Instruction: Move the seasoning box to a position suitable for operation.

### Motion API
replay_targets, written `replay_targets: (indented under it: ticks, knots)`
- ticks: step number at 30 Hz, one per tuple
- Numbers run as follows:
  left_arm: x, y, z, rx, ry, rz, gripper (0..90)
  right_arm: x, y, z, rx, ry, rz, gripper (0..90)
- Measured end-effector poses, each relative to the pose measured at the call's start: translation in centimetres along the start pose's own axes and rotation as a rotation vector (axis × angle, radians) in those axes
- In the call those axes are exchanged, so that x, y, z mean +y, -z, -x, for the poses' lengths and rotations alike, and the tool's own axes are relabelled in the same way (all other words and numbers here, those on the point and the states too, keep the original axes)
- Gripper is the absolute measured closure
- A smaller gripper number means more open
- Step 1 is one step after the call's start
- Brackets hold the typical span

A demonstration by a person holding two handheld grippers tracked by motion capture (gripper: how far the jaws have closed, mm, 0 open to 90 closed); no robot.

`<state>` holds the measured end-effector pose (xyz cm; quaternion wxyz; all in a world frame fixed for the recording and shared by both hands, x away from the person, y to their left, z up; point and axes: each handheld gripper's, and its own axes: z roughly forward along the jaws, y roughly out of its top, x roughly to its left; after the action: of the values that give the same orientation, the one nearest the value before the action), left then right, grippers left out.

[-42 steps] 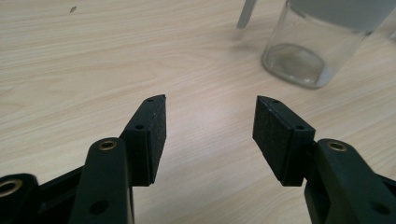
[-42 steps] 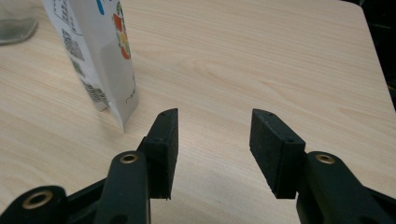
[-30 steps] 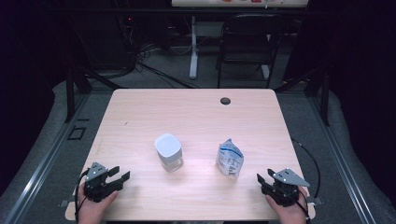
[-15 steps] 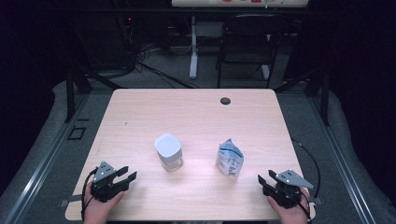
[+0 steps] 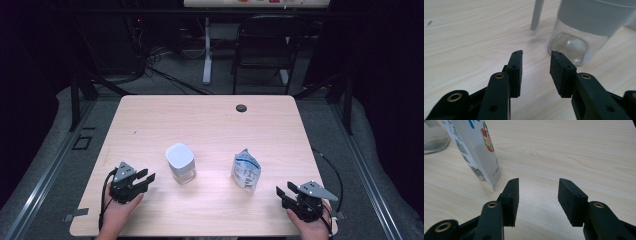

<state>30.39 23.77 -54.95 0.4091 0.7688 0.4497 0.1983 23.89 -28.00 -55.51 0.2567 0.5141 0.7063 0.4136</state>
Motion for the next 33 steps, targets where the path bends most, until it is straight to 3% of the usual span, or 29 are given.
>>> replay_targets:
  ticks: [5, 9, 16, 21, 33]
  knots:
    - [1.1, -1.3, -0.3, 0.018, 0.003, -0.003, 62.2, -0.1, -0.1, 0.2, 0.003, -0.013, -0.004, 51.8]
    - [2.0, -2.3, -0.4, 0.030, -0.021, -0.013, 62.4, -0.2, -0.1, 0.4, 0.004, -0.022, -0.003, 51.7]
    - [3.5, -4.2, -0.4, -0.008, -0.069, -0.017, 65.3, -0.2, -0.1, 0.5, 0.006, -0.033, -0.001, 51.6]
    - [4.1, -5.0, -0.4, -0.005, -0.082, -0.023, 65.2, -0.3, -0.1, 0.6, 0.009, -0.037, -0.003, 51.6]
    - [5.0, -7.1, -0.3, -0.048, -0.080, -0.035, 66.2, -0.3, 0.0, 0.9, 0.015, -0.054, -0.001, 51.6]
